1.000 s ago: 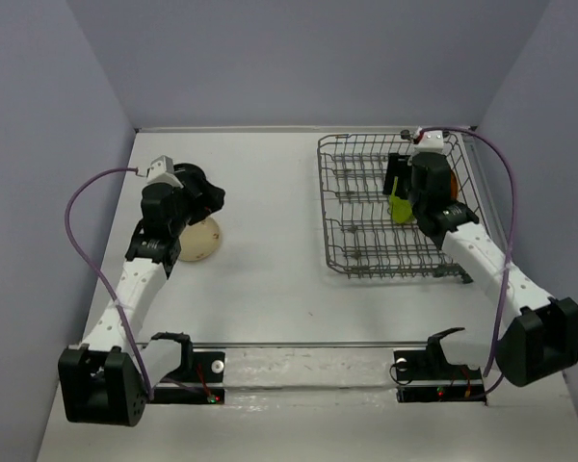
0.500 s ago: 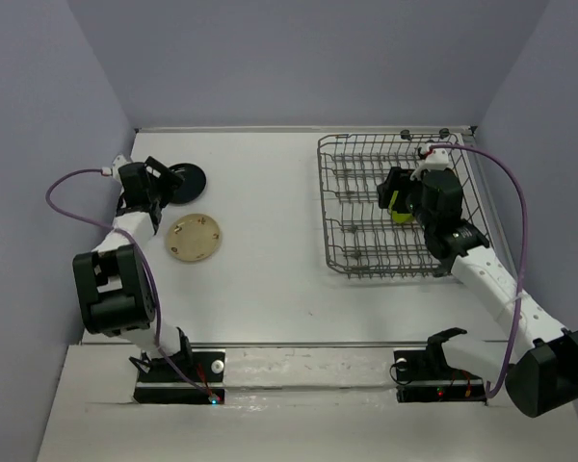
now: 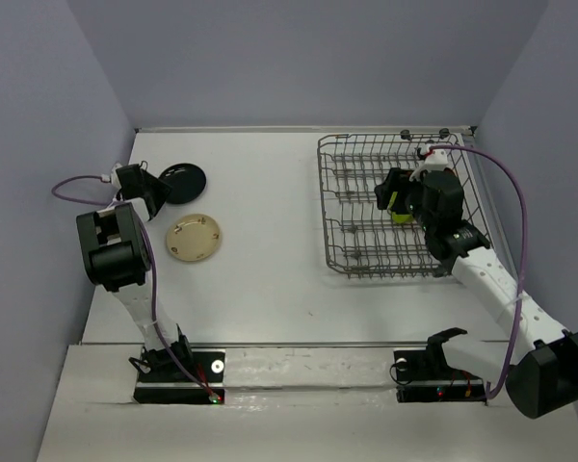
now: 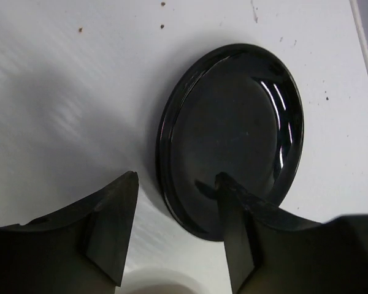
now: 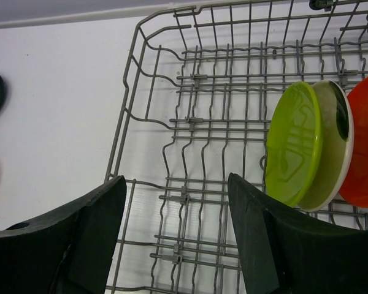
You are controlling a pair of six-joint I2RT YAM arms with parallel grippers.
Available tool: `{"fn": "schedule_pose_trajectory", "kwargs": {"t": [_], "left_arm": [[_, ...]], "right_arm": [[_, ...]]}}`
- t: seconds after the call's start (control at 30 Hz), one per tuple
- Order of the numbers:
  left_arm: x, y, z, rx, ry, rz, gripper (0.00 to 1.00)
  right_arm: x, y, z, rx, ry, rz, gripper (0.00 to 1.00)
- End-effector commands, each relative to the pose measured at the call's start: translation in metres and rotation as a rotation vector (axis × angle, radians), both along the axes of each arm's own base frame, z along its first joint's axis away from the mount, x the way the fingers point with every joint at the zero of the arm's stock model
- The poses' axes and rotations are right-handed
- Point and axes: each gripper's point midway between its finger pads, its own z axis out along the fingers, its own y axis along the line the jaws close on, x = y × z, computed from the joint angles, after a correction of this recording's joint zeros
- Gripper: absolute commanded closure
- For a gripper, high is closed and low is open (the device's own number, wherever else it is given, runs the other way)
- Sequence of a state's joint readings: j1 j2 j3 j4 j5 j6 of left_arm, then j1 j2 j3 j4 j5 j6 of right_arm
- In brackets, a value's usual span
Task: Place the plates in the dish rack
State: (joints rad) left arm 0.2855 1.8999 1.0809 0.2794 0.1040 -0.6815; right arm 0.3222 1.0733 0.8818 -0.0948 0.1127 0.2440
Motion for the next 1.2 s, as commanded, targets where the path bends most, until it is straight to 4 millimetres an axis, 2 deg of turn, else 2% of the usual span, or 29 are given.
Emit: {"fn": "schedule_pose_trajectory", "kwargs": {"t": [0.0, 0.03, 0.1, 0.17, 0.2, 0.23, 0.3, 0.33, 0.47, 0.5, 0.53, 0.57, 0.6, 0.63, 0.67, 0.73, 0.77, 0.8, 0.83, 0.87, 0.9, 1.0, 1.03, 1.13, 1.17], "left_arm": [[0.032, 0.002, 0.018, -0.008, -0.092, -0.026, 0.49], [0.037, 0.003, 0.018, -0.013, -0.104, -0.028, 0.51], [0.040, 0.001, 0.005, -0.037, -0.089, -0.033, 0.54], [0.042, 0.001, -0.004, -0.045, -0.079, -0.034, 0.72], [0.043, 0.000, -0.003, -0.046, -0.088, -0.040, 0.89], [0.044, 0.001, -0.002, -0.047, -0.095, -0.039, 0.94], [0.045, 0.003, 0.005, -0.043, -0.112, -0.047, 0.94], [0.047, 0.003, 0.012, -0.041, -0.132, -0.056, 0.94], [0.051, -0.006, 0.061, -0.029, -0.246, -0.108, 0.94], [0.050, -0.009, 0.086, -0.022, -0.297, -0.122, 0.94], [0.048, -0.013, 0.095, -0.025, -0.321, -0.135, 0.94], [0.044, -0.022, 0.120, -0.026, -0.370, -0.159, 0.94], [0.040, -0.026, 0.128, -0.026, -0.384, -0.166, 0.94], [0.032, -0.034, 0.129, -0.033, -0.389, -0.175, 0.94], [0.026, -0.048, 0.151, -0.044, -0.438, -0.190, 0.94], [0.014, -0.071, 0.159, -0.079, -0.472, -0.218, 0.94], [0.007, -0.086, 0.180, -0.088, -0.516, -0.258, 0.94], [0.002, -0.102, 0.186, -0.101, -0.529, -0.294, 0.94], [-0.005, -0.131, 0.189, -0.121, -0.532, -0.355, 0.94], [-0.015, -0.147, 0.207, -0.121, -0.569, -0.400, 0.94], [-0.024, -0.176, 0.211, -0.130, -0.576, -0.466, 0.94], [-0.054, -0.216, 0.225, -0.152, -0.602, -0.561, 0.94], [-0.065, -0.235, 0.227, -0.164, -0.606, -0.607, 0.94], [-0.092, -0.256, 0.232, -0.165, -0.626, -0.660, 0.94], [-0.102, -0.268, 0.225, -0.169, -0.616, -0.693, 0.94]], "right_arm": [[0.004, 0.011, 0.014, 0.042, -0.055, 0.038, 0.28], [0.004, 0.012, 0.015, 0.046, -0.057, 0.040, 0.28], [0.005, 0.016, 0.014, 0.061, -0.051, 0.052, 0.28], [0.003, 0.024, 0.012, 0.086, -0.037, 0.087, 0.28], [0.003, 0.026, 0.011, 0.094, -0.034, 0.096, 0.29], [0.001, 0.031, 0.010, 0.107, -0.027, 0.125, 0.29], [-0.001, 0.040, 0.006, 0.135, -0.003, 0.165, 0.29], [-0.001, 0.047, 0.011, 0.148, -0.016, 0.188, 0.29], [-0.003, 0.071, 0.028, 0.214, -0.029, 0.292, 0.27], [-0.007, 0.083, 0.031, 0.240, -0.022, 0.339, 0.27], [-0.007, 0.086, 0.036, 0.255, -0.034, 0.355, 0.26], [-0.012, 0.100, 0.044, 0.278, -0.038, 0.403, 0.25], [-0.013, 0.106, 0.048, 0.291, -0.042, 0.422, 0.25], [-0.012, 0.112, 0.048, 0.298, -0.039, 0.436, 0.24], [-0.014, 0.124, 0.053, 0.312, -0.039, 0.462, 0.22], [-0.013, 0.138, 0.055, 0.316, -0.031, 0.496, 0.21], [-0.011, 0.147, 0.047, 0.319, -0.002, 0.511, 0.19], [-0.011, 0.155, 0.055, 0.327, -0.009, 0.533, 0.18], [-0.016, 0.165, 0.055, 0.331, -0.001, 0.560, 0.17], [-0.017, 0.171, 0.053, 0.334, 0.012, 0.576, 0.15], [-0.020, 0.177, 0.057, 0.342, 0.009, 0.593, 0.14], [-0.024, 0.180, 0.060, 0.356, 0.014, 0.615, 0.10], [-0.024, 0.180, 0.059, 0.358, 0.020, 0.616, 0.10], [-0.029, 0.181, 0.059, 0.360, 0.019, 0.635, 0.08], [-0.030, 0.181, 0.057, 0.360, 0.024, 0.638, 0.08]]}}
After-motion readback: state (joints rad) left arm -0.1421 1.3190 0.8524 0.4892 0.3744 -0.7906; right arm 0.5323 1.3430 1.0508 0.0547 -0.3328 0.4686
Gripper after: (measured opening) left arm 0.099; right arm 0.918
